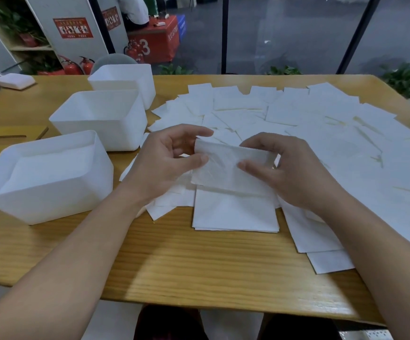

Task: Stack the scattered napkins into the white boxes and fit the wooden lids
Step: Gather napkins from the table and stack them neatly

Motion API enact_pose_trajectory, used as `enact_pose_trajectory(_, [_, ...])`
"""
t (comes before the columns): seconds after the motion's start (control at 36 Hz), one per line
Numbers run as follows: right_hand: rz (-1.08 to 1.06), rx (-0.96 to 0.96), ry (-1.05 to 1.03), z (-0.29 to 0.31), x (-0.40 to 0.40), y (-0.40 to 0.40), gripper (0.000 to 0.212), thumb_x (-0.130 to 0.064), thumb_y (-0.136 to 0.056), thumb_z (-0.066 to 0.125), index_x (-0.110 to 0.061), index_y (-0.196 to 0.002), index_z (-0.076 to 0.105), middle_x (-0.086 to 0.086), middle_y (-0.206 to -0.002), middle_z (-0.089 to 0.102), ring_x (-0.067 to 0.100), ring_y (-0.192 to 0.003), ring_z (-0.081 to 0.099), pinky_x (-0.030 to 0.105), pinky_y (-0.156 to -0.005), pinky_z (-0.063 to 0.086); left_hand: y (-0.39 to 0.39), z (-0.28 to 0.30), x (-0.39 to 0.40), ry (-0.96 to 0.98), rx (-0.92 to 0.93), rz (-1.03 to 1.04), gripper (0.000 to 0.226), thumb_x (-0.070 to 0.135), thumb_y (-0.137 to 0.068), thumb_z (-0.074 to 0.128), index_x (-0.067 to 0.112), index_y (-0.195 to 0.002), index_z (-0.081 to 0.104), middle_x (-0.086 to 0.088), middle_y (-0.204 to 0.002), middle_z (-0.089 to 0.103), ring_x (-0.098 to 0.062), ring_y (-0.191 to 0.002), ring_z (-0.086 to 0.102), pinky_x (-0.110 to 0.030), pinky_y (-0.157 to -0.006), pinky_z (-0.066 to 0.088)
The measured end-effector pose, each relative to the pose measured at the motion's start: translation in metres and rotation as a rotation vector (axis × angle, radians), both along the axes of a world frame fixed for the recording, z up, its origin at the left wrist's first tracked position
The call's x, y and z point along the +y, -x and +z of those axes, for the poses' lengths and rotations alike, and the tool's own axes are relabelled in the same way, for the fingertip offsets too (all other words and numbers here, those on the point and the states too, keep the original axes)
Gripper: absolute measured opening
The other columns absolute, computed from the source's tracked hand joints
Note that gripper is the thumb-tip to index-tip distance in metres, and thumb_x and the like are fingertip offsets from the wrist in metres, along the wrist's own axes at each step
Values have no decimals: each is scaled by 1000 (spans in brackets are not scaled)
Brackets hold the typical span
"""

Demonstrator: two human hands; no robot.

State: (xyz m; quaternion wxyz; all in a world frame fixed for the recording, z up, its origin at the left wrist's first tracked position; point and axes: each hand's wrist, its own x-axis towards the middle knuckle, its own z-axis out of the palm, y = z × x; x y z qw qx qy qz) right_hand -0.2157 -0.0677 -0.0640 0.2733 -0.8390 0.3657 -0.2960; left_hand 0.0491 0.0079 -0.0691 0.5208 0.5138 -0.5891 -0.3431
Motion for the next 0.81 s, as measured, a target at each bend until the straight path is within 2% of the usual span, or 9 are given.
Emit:
enact_pose_trajectory(0.08, [-15,-30,4,-2,-1,1,5,-29,-99,78,-34,-100,78,-21,-95,74,4,-84,66,10,-64,41,-1,-3,-1,17,-184,67,35,16,-91,89,26,-123,79,-10,-99,73,-26,-95,72,-41,-86,62])
enact_pose_trajectory(0.19, [15,-38,-27,-2,3,0,5,-29,-100,77,-33,-98,78,-18,-94,74,7,-85,67,11,-63,42,1,-8,-4,40,-327,147,10,40,-92,86,35,-101,83,4,-99,65,-10,-84,57,-27,-75,49])
enact_pose_trajectory(0.31, [51,-72,-28,1,4,0,11,-31,-105,71,-31,-97,79,-14,-92,76,12,-80,69,18,-61,45,1,-7,-4,84,-279,142,9,34,-98,81,25,-98,83,4,-104,71,-19,-99,66,-35,-81,54])
enact_pose_trajectory(0.39, [66,-115,-28,8,4,2,12,-29,-106,69,-29,-101,80,-7,-90,77,20,-78,71,40,-66,55,2,-2,-1,98,-193,114,12,27,-102,77,15,-101,82,-6,-90,73,-23,-83,64,-40,-74,53])
enact_pose_trajectory(0.5, [100,-96,-193,17,-1,11,12,-25,-102,74,-32,-111,78,-3,-73,72,10,-59,63,28,-61,49,6,5,3,14,-86,37,12,21,-104,74,13,-111,80,-30,-71,44,-44,-64,37,-35,-54,37])
enact_pose_trajectory(0.56, [142,68,-266,18,-4,14,18,-29,-100,77,-36,-116,74,4,-63,65,14,-54,59,34,-66,51,2,7,5,-94,-83,-31,16,20,-104,74,19,-119,78,-23,-65,35,-39,-61,31,-33,-55,34])
enact_pose_trajectory(0.61, [173,187,-297,16,-6,16,21,-29,-98,79,-37,-116,72,-1,-57,61,10,-50,54,36,-74,56,0,7,6,-201,-162,-102,23,21,-103,75,29,-125,75,-16,-63,43,-30,-61,41,-31,-62,43])
enact_pose_trajectory(0.69, [184,280,-301,14,-6,15,22,-32,-95,82,-40,-113,73,-8,-58,59,2,-56,60,17,-60,47,1,4,7,-244,-319,-164,30,26,-102,77,40,-128,71,-9,-66,63,-22,-63,54,-34,-73,49])
enact_pose_trajectory(0.81, [162,351,-263,11,-6,14,23,-37,-92,84,-46,-109,71,-9,-64,61,7,-64,65,24,-63,51,4,0,6,-242,-427,-163,30,29,-99,80,43,-124,71,0,-66,63,-12,-63,54,-15,-72,44])
